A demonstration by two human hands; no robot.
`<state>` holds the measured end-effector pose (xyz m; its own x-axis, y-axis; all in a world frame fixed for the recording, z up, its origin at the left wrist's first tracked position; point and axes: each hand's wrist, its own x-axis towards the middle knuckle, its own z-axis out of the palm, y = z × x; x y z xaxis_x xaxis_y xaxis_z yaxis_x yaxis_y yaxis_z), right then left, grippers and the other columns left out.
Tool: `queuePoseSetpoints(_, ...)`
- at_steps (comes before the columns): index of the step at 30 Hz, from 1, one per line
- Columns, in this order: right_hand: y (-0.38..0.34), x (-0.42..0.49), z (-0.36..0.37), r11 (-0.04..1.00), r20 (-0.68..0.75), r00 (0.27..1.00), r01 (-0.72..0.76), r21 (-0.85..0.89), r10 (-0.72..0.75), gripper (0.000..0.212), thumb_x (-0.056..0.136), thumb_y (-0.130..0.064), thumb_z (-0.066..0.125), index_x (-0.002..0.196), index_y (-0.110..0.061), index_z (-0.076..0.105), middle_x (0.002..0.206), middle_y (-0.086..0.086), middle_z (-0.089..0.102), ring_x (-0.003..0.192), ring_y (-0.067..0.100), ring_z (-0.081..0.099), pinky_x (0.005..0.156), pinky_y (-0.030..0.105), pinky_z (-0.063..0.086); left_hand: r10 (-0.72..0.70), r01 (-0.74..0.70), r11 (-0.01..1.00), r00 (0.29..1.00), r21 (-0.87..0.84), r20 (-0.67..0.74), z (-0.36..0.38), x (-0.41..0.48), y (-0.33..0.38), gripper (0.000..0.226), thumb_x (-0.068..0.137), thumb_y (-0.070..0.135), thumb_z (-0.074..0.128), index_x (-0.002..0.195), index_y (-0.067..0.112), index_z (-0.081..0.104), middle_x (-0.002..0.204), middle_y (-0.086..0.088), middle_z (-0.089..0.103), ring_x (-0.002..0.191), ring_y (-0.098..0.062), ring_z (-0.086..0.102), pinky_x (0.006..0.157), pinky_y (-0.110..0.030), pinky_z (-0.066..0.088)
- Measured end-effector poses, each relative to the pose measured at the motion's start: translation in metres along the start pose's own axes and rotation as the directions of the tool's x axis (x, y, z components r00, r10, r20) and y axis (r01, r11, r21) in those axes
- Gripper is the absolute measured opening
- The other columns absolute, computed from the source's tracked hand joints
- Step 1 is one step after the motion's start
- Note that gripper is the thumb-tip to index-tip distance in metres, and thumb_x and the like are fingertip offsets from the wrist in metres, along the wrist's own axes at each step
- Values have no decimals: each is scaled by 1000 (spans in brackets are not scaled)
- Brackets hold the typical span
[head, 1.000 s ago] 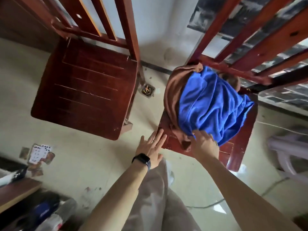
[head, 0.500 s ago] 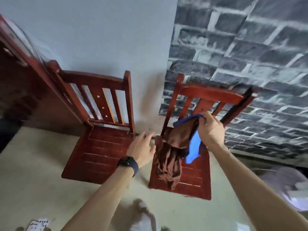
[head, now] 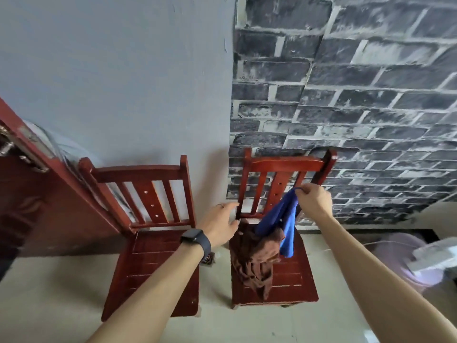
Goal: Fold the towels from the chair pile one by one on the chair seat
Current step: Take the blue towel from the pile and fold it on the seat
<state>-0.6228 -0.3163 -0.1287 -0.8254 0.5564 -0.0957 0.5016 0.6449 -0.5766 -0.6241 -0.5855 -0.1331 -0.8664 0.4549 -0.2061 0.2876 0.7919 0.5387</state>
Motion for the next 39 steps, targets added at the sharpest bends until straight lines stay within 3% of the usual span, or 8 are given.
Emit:
queuePoseSetpoints(8,-76,-58,-93,926,-138,966,251,284,-220,14,95,-22,62,101,-31,70,83,-19,65,78,-7,62,72,6,44,205,-206,954,978,-218,-29,-48,42,72,69,86,52,65,146,30,40,143,2,52,126,-17,53,102,-30,44)
queuePoseSetpoints(12,-103,-81,-116,906,-141,929,365,214,-341,17,94,-16,65,101,-29,74,81,-25,64,74,-22,57,63,-3,38,303,-356,890,928,-286,-215,-91,40,101,24,86,47,66,103,30,67,90,12,69,88,-12,66,74,-28,52)
queuePoseSetpoints(16,-118,-99,-107,877,-199,874,469,109,-443,15,89,-14,70,102,-21,74,81,-19,64,72,-9,59,65,1,38,322,-449,850,856,-275,-404,-136,28,88,11,91,29,63,98,27,70,91,11,74,87,-8,68,76,-24,52)
queuePoseSetpoints(18,-121,-104,-87,864,-156,860,500,66,-486,19,86,-11,70,102,-20,73,85,-10,67,69,4,57,67,5,38,245,-423,830,862,-363,-444,-157,20,73,12,91,21,62,99,24,70,92,12,72,88,-7,66,77,-17,49)
queuePoseSetpoints(23,-137,-126,-19,839,27,855,502,209,-518,26,82,-24,75,107,-32,73,97,-15,68,74,-1,62,67,8,42,160,-343,766,921,-544,-355,-202,-11,30,15,88,27,58,97,23,69,85,13,68,85,-9,64,82,-37,54)
queuePoseSetpoints(31,-191,-151,68,790,320,757,397,466,-569,39,85,-34,75,120,-35,59,110,-14,66,71,11,71,70,28,54,101,-196,854,971,-481,-216,-243,-72,-25,12,94,24,60,94,20,71,83,1,70,76,-5,61,72,-18,47)
queuePoseSetpoints(35,-210,-150,91,785,392,681,514,345,-618,9,90,-27,68,99,-27,66,82,-6,69,74,20,66,73,34,52,-21,-61,957,961,-285,-275,-255,-99,-70,13,91,38,64,90,27,71,83,15,69,80,0,61,74,-17,43)
queuePoseSetpoints(39,-226,-140,90,741,314,672,599,304,-671,18,91,-26,65,108,-31,67,97,-8,62,70,8,61,76,29,49,-179,196,979,954,50,-238,-260,-132,-121,17,88,47,63,79,34,67,77,12,67,78,-6,62,69,-24,46)
